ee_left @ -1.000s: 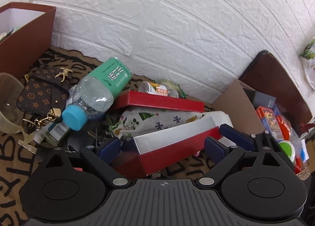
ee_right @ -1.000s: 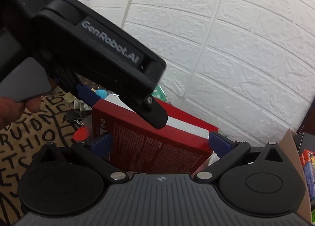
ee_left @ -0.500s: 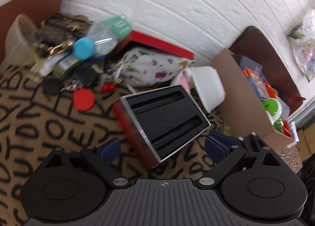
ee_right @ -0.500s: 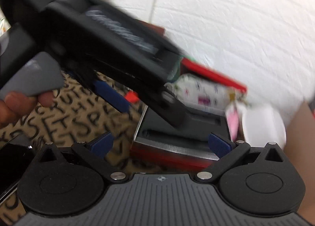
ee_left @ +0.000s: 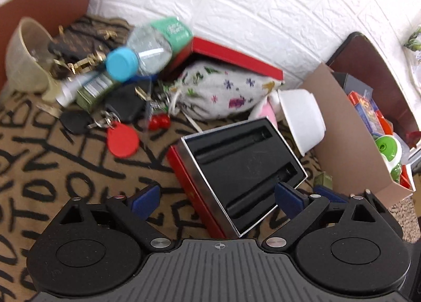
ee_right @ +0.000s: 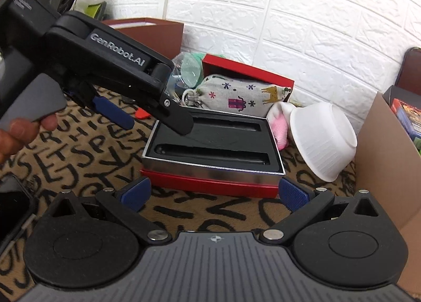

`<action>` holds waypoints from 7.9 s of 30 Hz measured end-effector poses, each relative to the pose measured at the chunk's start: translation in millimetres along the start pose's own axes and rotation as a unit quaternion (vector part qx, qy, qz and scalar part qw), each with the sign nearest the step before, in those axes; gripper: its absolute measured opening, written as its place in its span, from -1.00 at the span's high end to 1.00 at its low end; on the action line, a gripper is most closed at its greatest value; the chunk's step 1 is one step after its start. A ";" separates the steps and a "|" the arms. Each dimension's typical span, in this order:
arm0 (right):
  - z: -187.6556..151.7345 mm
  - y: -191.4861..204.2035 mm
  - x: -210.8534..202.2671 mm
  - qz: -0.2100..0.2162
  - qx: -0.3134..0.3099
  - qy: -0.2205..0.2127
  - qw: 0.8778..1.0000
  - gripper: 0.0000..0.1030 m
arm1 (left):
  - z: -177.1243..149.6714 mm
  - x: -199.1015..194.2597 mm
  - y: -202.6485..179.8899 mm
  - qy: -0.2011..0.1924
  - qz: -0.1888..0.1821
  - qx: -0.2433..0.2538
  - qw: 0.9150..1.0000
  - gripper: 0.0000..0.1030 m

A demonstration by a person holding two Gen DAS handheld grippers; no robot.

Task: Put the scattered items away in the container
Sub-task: 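Close the left gripper on the rim of the red box, then close the right gripper on the red box's opposite rim while the left gripper holds it, then lift and carry the red box with both grippers over the shoebox, then open both grippers to drop the red box into the shoebox, then move both grippers back toward the items on the rug, then close the right gripper on the olive-green box while the left gripper closes on the red key tag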

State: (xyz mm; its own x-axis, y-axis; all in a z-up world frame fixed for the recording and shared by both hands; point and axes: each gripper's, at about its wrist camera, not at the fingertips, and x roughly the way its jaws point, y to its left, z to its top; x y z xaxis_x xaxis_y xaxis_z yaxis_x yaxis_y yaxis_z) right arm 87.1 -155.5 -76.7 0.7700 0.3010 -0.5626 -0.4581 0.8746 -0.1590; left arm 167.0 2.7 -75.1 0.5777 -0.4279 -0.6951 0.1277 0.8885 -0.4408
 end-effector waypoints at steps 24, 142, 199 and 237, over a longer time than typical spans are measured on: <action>-7.2 -0.5 -2.9 0.112 0.090 0.038 0.989 -1.00 | -42.2 -31.7 6.8 0.014 0.024 0.018 0.999 -0.42; 286.7 141.2 161.5 0.052 -0.028 -0.089 0.994 -0.93 | 178.4 -137.9 208.2 -0.158 0.190 -0.034 0.969 -1.00; -21.7 -7.3 -50.3 -0.159 0.156 -0.030 0.974 -0.93 | -55.0 -46.0 -27.7 -0.068 0.057 0.048 0.995 -1.00; -6.7 -2.7 27.1 -0.080 0.182 0.013 0.980 0.03 | 5.2 -1.9 45.3 -0.100 0.137 0.021 0.985 -0.47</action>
State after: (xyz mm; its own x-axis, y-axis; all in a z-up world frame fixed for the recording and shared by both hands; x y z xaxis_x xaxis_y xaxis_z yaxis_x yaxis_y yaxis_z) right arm 106.2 -152.2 -96.9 0.8049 0.1437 -0.5757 -0.1403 0.9888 0.0507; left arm 175.9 44.7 -90.8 0.7424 -0.1343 -0.6563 -0.0240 0.9738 -0.2263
